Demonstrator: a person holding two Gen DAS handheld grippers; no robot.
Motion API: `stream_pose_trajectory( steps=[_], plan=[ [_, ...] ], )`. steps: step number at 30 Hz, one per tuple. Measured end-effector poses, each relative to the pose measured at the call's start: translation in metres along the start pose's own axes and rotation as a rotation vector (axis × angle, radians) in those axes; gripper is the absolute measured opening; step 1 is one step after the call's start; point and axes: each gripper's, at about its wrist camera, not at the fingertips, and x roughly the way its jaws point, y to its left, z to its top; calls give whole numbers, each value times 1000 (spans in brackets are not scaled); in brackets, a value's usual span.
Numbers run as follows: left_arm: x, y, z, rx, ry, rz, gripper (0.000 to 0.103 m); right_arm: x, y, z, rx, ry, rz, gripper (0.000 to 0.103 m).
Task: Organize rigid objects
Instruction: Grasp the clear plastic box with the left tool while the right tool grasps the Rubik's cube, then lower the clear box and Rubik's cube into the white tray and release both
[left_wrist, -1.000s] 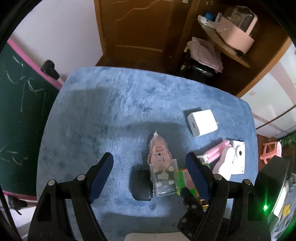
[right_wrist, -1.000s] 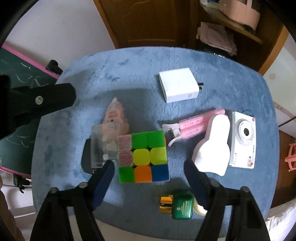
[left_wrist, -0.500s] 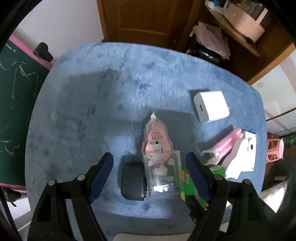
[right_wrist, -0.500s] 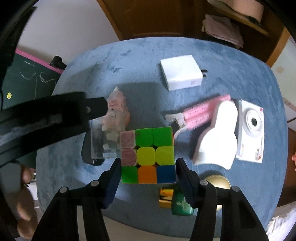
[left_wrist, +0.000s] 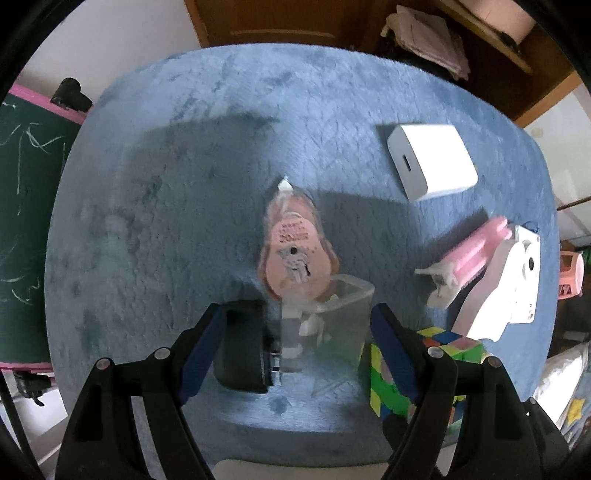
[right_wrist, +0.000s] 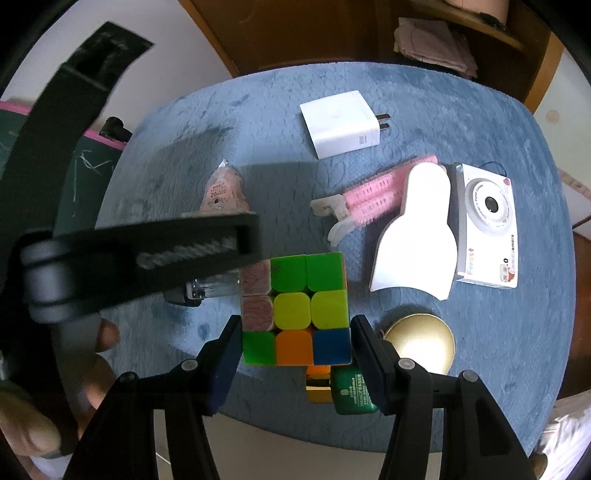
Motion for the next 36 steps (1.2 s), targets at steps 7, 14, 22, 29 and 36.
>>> stream_pose_trajectory(
  steps=[7, 14, 22, 29, 36],
  plan=[
    [1, -9, -2, 40, -17, 6, 60, -1, -1, -3, 2, -3, 2, 59],
    [-8, -9, -9, 49, -30, -57, 51, -2, -2, -5, 15, -12, 12, 59],
    [-56, 14, -17, 22, -106, -142, 50, -27, 0, -13, -1, -88, 54, 57],
    [-113, 17, -41, 57, -180, -201, 50, -73, 2, -30, 11, -170, 87, 58],
    [-164, 15, -79, 161, -221, -259, 50, -146, 7, -70, -17, -295, 78, 58]
  ],
)
